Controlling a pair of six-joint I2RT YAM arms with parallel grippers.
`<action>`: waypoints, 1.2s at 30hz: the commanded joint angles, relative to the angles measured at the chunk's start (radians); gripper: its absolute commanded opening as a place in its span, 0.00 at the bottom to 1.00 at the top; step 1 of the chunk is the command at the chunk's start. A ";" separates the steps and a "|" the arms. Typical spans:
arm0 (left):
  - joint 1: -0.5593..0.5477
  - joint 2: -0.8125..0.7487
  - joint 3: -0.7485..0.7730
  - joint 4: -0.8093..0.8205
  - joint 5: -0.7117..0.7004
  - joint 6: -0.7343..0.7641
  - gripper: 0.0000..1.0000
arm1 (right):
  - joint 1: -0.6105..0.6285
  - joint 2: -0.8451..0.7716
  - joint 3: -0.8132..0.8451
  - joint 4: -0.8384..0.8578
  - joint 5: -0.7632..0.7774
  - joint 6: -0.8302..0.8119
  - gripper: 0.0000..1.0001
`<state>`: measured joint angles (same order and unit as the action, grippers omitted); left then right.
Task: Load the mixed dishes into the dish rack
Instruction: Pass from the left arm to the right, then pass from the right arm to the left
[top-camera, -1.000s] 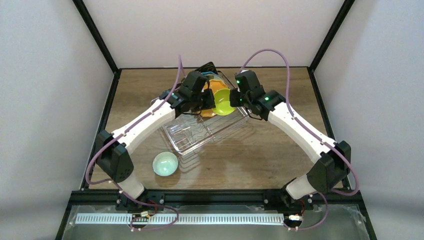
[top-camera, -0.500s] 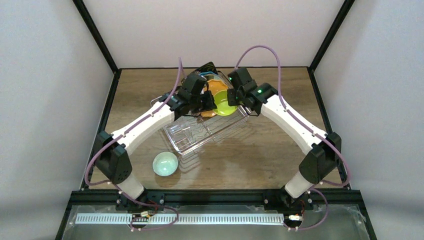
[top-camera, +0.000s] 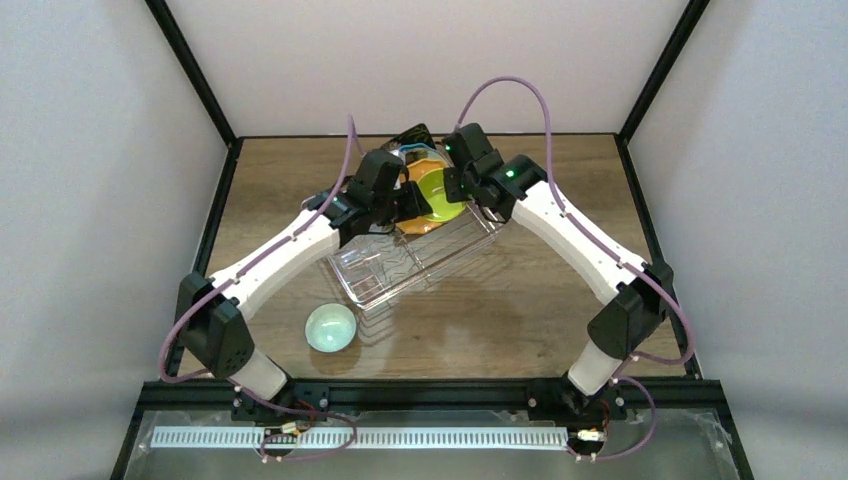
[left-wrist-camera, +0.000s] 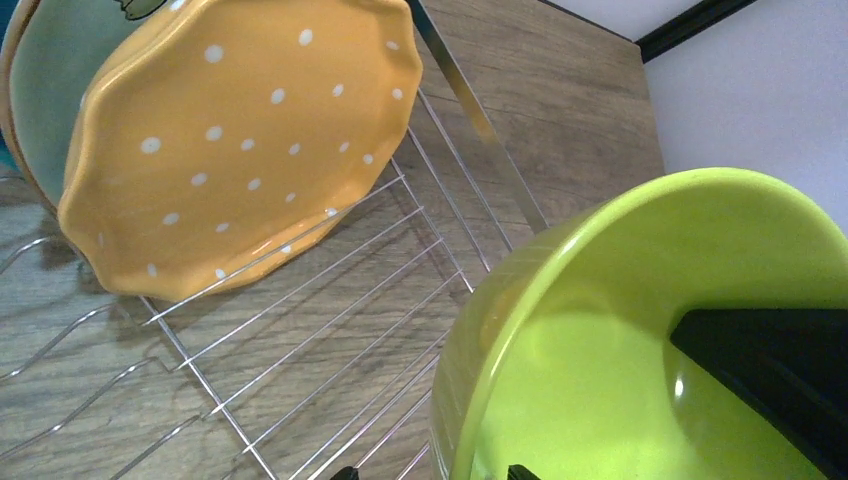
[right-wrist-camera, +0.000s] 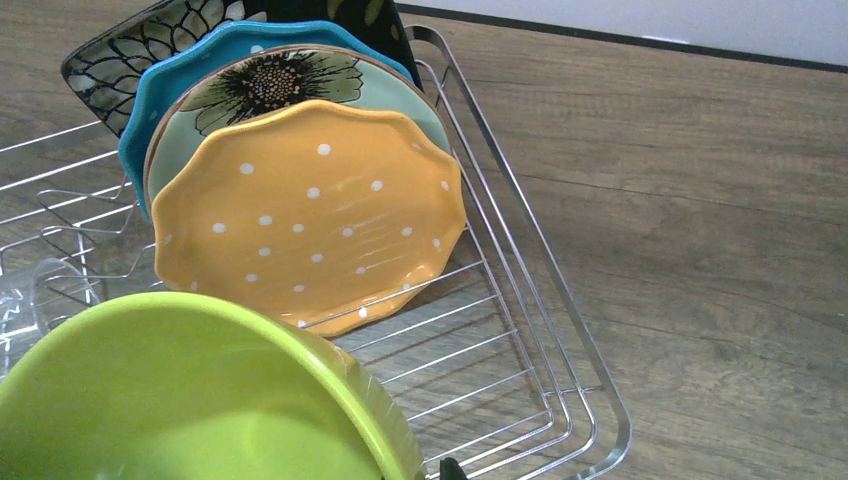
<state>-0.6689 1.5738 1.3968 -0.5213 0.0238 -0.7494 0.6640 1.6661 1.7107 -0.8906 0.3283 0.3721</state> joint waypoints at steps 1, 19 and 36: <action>0.012 -0.044 -0.042 -0.021 0.032 -0.011 0.85 | 0.004 -0.029 -0.040 0.096 0.108 -0.020 0.01; 0.015 -0.034 -0.102 0.121 0.238 -0.171 0.91 | 0.024 0.051 0.060 0.092 0.179 -0.068 0.01; 0.016 -0.001 -0.131 0.164 0.255 -0.218 0.89 | 0.038 0.103 0.117 0.077 0.189 -0.053 0.01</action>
<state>-0.6472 1.5379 1.2881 -0.3309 0.2325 -0.9649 0.6964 1.7443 1.7767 -0.8680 0.4892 0.2924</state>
